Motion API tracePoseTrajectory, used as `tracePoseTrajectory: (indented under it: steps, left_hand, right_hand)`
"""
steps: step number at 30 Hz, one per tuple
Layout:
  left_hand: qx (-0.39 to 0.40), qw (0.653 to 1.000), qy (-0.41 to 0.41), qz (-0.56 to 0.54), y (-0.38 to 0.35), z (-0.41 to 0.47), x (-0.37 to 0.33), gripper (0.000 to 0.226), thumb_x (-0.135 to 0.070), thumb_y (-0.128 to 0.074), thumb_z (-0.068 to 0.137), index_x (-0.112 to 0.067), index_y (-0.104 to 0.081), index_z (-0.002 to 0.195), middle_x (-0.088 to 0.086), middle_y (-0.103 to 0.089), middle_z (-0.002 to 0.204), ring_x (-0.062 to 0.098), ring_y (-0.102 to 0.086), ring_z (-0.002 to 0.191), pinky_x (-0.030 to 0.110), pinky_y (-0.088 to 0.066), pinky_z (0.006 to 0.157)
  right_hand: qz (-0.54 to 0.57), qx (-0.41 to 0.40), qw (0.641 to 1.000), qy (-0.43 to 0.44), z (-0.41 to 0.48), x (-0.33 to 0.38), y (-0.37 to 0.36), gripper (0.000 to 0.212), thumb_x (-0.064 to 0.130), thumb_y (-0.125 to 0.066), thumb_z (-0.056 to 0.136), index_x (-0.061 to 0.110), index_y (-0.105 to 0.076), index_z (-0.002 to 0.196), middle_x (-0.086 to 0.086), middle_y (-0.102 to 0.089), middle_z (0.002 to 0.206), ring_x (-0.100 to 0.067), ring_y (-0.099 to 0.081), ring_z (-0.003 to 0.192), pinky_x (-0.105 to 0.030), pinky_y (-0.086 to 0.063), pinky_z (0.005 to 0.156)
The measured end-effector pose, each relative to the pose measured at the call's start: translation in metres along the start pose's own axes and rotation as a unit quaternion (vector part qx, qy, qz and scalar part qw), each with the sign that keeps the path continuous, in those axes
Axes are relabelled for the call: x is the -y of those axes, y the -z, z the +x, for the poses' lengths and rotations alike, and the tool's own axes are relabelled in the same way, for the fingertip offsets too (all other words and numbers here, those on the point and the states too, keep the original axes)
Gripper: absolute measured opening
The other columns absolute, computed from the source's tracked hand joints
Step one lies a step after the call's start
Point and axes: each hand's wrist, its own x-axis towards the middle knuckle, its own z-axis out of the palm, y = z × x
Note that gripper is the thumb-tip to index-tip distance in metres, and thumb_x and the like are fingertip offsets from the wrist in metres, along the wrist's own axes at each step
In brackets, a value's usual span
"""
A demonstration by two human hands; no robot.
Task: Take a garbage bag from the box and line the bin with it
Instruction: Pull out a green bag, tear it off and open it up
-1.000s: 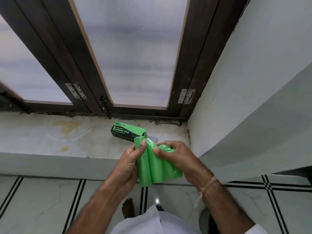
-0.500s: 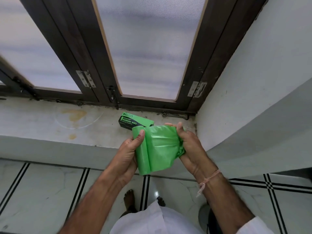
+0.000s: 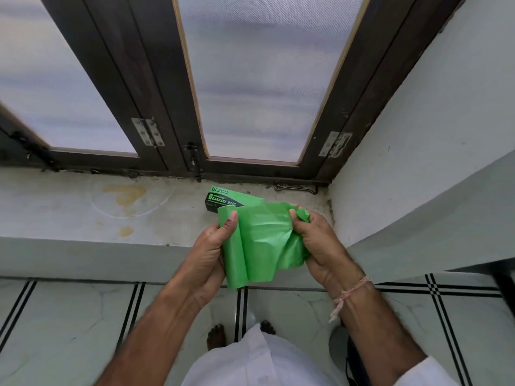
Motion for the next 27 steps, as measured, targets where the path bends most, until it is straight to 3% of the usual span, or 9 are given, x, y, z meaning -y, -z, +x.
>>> tracePoseTrajectory:
  steps: [3, 4, 7, 13, 15, 19, 21, 24, 27]
  left_hand:
    - [0.019, 1.0, 0.004, 0.009, 0.006, 0.0, -0.005, 0.054, -0.04, -0.06, 0.094, -0.004, -0.065, 0.134, 0.019, -0.072, 0.129, 0.034, -0.069, 0.12, 0.05, -0.057, 0.1]
    - [0.024, 1.0, 0.006, 0.01, 0.009, 0.0, -0.007, 0.054, -0.04, -0.06, 0.094, -0.004, -0.065, 0.134, 0.019, -0.072, 0.128, 0.034, -0.069, 0.12, 0.05, -0.057, 0.099]
    - [0.034, 0.999, 0.012, 0.008, 0.015, 0.003, -0.012, 0.054, -0.039, -0.061, 0.093, -0.003, -0.064, 0.133, 0.02, -0.072, 0.128, 0.034, -0.069, 0.119, 0.049, -0.057, 0.099]
    - [0.048, 0.998, 0.022, 0.019, 0.027, 0.003, -0.018, 0.057, -0.041, -0.064, 0.091, -0.004, -0.065, 0.134, 0.017, -0.072, 0.129, 0.032, -0.069, 0.121, 0.05, -0.053, 0.106]
    - [0.052, 0.998, 0.026, 0.022, 0.03, 0.003, -0.02, 0.057, -0.041, -0.065, 0.09, -0.005, -0.065, 0.133, 0.016, -0.073, 0.128, 0.032, -0.069, 0.121, 0.051, -0.053, 0.104]
    - [0.054, 0.998, 0.026, 0.019, 0.036, 0.0, -0.023, 0.056, -0.04, -0.065, 0.089, -0.006, -0.065, 0.133, 0.015, -0.074, 0.127, 0.031, -0.07, 0.118, 0.048, -0.057, 0.1]
    - [0.059, 0.998, 0.027, 0.025, 0.04, 0.0, -0.025, 0.055, -0.041, -0.064, 0.092, -0.006, -0.064, 0.134, 0.015, -0.073, 0.128, 0.031, -0.07, 0.119, 0.048, -0.055, 0.102]
    - [0.064, 0.997, 0.032, 0.031, 0.045, -0.001, -0.027, 0.056, -0.042, -0.064, 0.091, -0.005, -0.064, 0.134, 0.017, -0.072, 0.128, 0.033, -0.069, 0.12, 0.049, -0.054, 0.103]
    - [0.068, 0.997, 0.033, 0.026, 0.046, -0.003, -0.028, 0.057, -0.042, -0.064, 0.09, -0.005, -0.066, 0.132, 0.017, -0.073, 0.127, 0.033, -0.07, 0.118, 0.048, -0.057, 0.1]
  right_hand:
    - [-0.014, 0.041, 0.999, -0.016, -0.009, 0.004, -0.015, 0.044, 0.044, -0.058, 0.098, 0.007, -0.075, 0.114, -0.014, -0.08, 0.103, -0.029, -0.077, 0.094, -0.037, -0.064, 0.078]
    - [-0.036, 0.051, 0.998, -0.006, -0.013, 0.004, -0.02, 0.045, 0.044, -0.065, 0.093, 0.004, -0.075, 0.113, -0.015, -0.08, 0.103, -0.029, -0.078, 0.092, -0.036, -0.063, 0.074]
    - [-0.061, 0.019, 0.997, 0.034, -0.016, -0.001, -0.028, 0.029, 0.024, -0.075, 0.09, -0.002, -0.075, 0.104, -0.013, -0.081, 0.092, -0.024, -0.077, 0.081, -0.029, -0.061, 0.064]
    - [-0.008, -0.028, 0.998, 0.047, -0.013, -0.006, -0.032, 0.012, 0.008, -0.06, 0.101, 0.003, -0.07, 0.103, -0.005, -0.077, 0.084, -0.017, -0.073, 0.075, -0.026, -0.06, 0.065]
    - [-0.011, -0.031, 0.998, 0.045, -0.014, -0.007, -0.035, 0.018, 0.003, -0.053, 0.103, 0.004, -0.071, 0.105, -0.006, -0.078, 0.09, -0.017, -0.074, 0.079, -0.026, -0.061, 0.067]
    - [0.019, -0.038, 0.999, 0.024, -0.018, -0.004, -0.042, 0.037, 0.029, -0.05, 0.106, 0.002, -0.071, 0.121, -0.017, -0.078, 0.112, -0.028, -0.075, 0.096, -0.034, -0.064, 0.077]
    - [-0.031, 0.003, 0.999, 0.026, -0.025, -0.002, -0.046, 0.051, 0.048, -0.06, 0.093, 0.005, -0.073, 0.117, -0.013, -0.08, 0.103, -0.023, -0.077, 0.089, -0.035, -0.064, 0.075]
    - [-0.101, 0.012, 0.993, 0.063, -0.034, -0.004, -0.052, 0.032, 0.032, -0.075, 0.084, 0.005, -0.075, 0.102, -0.004, -0.08, 0.081, -0.012, -0.075, 0.069, -0.022, -0.056, 0.056]
    - [-0.044, -0.022, 0.997, 0.062, -0.029, -0.012, -0.055, 0.03, 0.022, -0.071, 0.093, -0.005, -0.071, 0.105, -0.012, -0.079, 0.09, -0.02, -0.075, 0.078, -0.029, -0.06, 0.065]
